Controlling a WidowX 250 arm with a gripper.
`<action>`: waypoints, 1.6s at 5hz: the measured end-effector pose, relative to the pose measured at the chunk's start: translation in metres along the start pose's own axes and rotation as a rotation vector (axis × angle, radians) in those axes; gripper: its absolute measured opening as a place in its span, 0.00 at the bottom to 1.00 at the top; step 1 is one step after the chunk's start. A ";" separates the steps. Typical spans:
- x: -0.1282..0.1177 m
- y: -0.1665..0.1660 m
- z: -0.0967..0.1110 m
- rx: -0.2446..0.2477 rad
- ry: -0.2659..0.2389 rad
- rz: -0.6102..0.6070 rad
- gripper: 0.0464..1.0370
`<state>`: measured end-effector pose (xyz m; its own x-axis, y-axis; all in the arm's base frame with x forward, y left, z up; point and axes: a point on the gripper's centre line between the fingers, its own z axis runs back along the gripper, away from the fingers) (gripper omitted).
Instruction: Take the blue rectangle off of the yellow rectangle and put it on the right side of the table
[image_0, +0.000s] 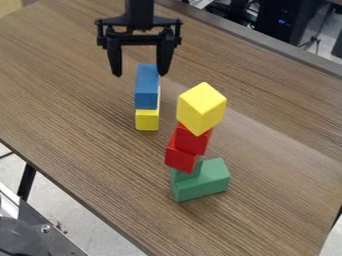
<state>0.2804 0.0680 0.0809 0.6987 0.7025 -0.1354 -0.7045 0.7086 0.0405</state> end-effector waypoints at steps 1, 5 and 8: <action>-0.010 -0.012 0.007 -0.039 -0.036 -0.054 0.96; -0.001 -0.001 -0.014 -0.032 -0.007 -0.102 0.96; 0.003 -0.002 -0.021 -0.034 -0.013 -0.125 0.52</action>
<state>0.2809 0.0670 0.0597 0.7831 0.6094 -0.1242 -0.6151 0.7884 -0.0097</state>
